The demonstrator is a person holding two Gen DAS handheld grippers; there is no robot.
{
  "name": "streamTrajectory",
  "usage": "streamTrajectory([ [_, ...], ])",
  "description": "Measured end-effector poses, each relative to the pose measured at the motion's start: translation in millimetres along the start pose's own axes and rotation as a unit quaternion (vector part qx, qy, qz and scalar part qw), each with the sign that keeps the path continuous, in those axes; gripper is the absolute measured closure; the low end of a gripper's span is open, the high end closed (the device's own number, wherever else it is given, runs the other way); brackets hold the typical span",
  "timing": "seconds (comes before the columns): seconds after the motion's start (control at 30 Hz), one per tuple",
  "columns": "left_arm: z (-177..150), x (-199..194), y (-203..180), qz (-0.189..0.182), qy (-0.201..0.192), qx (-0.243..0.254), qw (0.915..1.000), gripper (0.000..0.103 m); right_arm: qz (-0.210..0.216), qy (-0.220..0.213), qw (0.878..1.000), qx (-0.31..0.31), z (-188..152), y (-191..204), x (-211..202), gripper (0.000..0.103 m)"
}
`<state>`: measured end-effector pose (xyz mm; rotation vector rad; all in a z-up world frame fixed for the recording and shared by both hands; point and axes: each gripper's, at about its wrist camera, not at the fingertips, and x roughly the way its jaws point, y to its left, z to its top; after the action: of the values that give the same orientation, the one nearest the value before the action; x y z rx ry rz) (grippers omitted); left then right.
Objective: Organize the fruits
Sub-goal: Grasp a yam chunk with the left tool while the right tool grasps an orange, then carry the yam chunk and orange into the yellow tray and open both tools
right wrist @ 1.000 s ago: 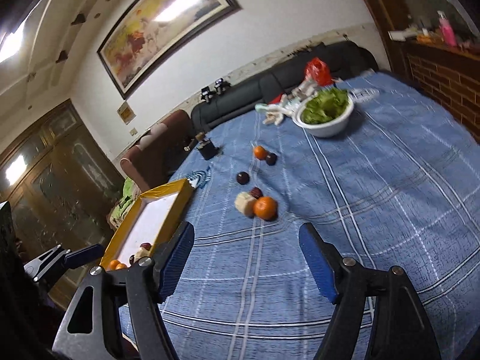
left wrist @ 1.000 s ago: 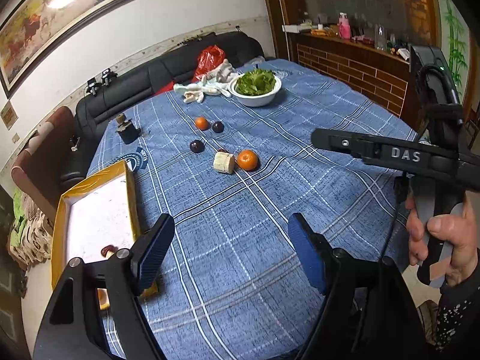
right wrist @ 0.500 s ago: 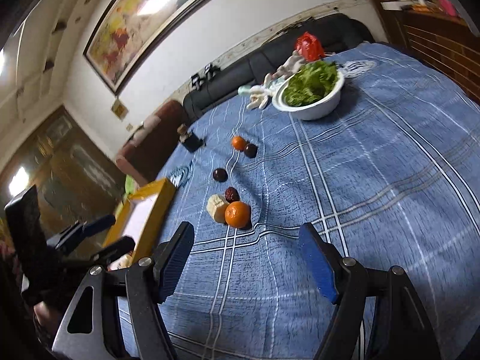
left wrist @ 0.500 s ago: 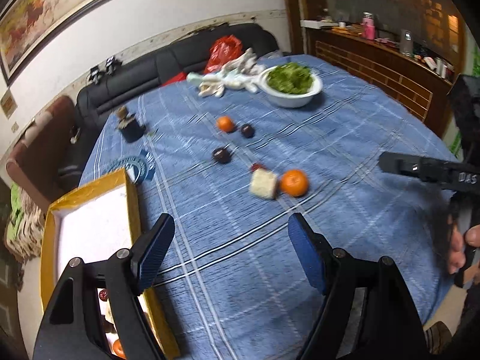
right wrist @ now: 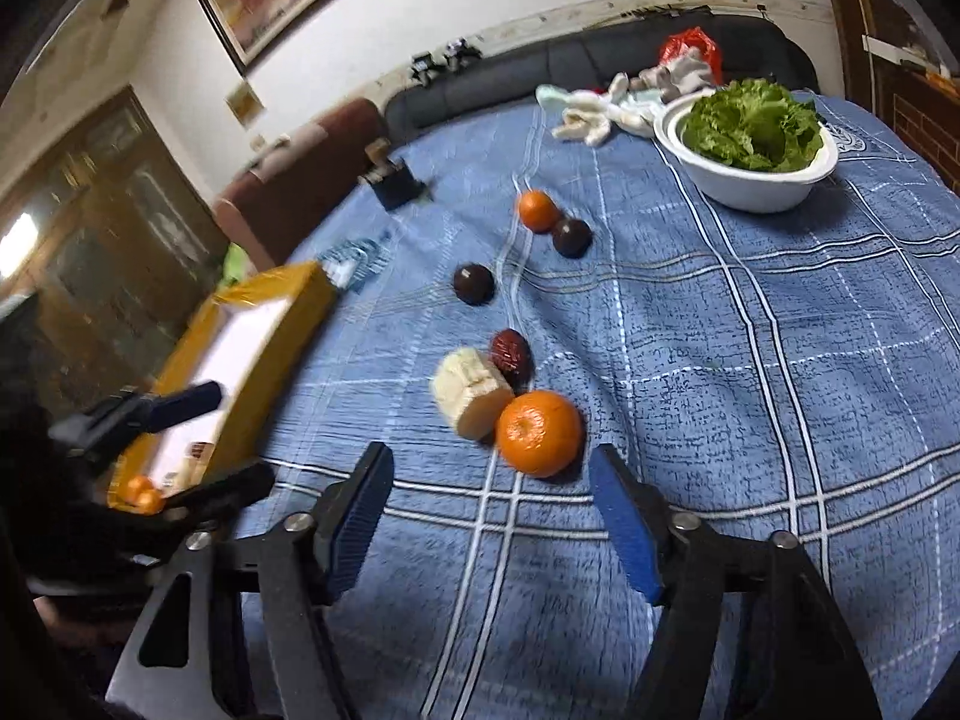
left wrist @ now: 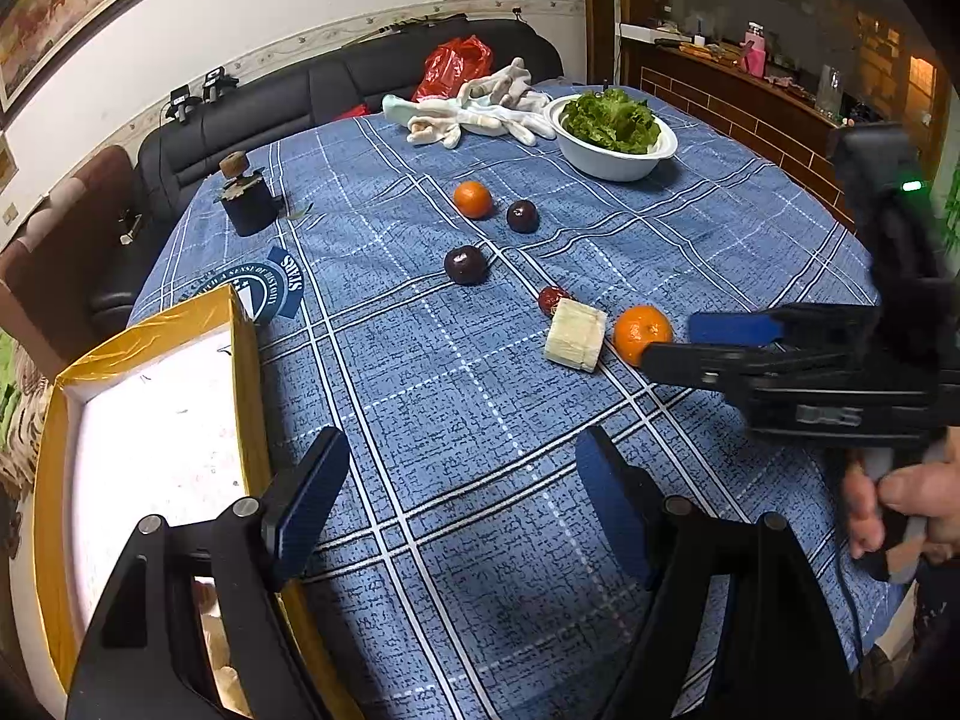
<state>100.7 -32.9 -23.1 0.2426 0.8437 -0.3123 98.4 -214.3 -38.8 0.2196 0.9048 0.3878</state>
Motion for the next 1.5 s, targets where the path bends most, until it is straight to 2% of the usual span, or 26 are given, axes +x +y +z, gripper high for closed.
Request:
streamTrajectory([
  [0.07, -0.3, 0.4, 3.1, -0.004, 0.0, -0.001, 1.0, 0.025, -0.008, 0.016, 1.0, 0.0, 2.4, -1.6, 13.9, 0.05],
  [0.27, 4.9, 4.0, 5.3, -0.005, 0.006, 0.0, 1.0, 0.025, -0.058, 0.021, 0.998, -0.032, 9.5, 1.8, 29.3, 0.05],
  [0.37, 10.7, 8.1, -2.3, -0.012, 0.008, 0.012, 0.9998, 0.025, -0.082, 0.041, 0.995, -0.048, 11.3, -0.8, 43.2, 0.062],
  [0.4, 13.0, 11.4, -7.1, -0.014, 0.01, 0.018, 0.9997, 0.025, -0.077, 0.033, 0.996, -0.042, 11.5, -4.1, 41.5, 0.065],
  [0.53, 21.5, 27.6, -22.9, -0.029, 0.024, 0.031, 0.9988, 0.025, -0.038, 0.011, 0.999, 0.007, 8.5, -21.5, 24.4, 0.065],
  [0.77, 37.3, 62.9, -43.8, -0.037, 0.039, 0.034, 0.998, 0.026, -0.012, -0.017, 0.999, 0.029, -11.0, -35.8, -20.0, 0.065],
  [0.83, 40.1, 71.5, -45.4, -0.038, 0.042, 0.029, 0.998, 0.031, -0.007, -0.023, 0.999, 0.035, -18.3, -38.6, -32.0, 0.066],
  [0.9, 41.8, 78.9, -46.6, -0.046, 0.047, 0.023, 0.9976, 0.047, -0.002, -0.024, 0.999, 0.041, -22.1, -41.0, -37.4, 0.066],
  [1.07, 42.0, 92.5, -51.3, -0.071, 0.054, 0.017, 0.9959, 0.072, -0.001, -0.02, 0.999, 0.044, -27.7, -42.3, -37.8, 0.066],
  [1.3, 36.5, 77.1, -43.4, -0.071, 0.032, 0.004, 0.997, 0.073, -0.004, -0.021, 0.999, 0.044, -29.2, -35.3, -37.9, 0.066],
  [1.37, 32.5, 59.7, -35.8, -0.072, 0.013, -0.006, 0.9973, 0.073, -0.004, -0.024, 0.999, 0.04, -28.7, -29.1, -39.6, 0.066],
  [1.5, 16.9, 17.5, -13.4, -0.051, -0.015, -0.029, 0.9981, 0.073, -0.001, -0.026, 0.999, 0.023, -26.0, -10.8, -40.6, 0.066],
])
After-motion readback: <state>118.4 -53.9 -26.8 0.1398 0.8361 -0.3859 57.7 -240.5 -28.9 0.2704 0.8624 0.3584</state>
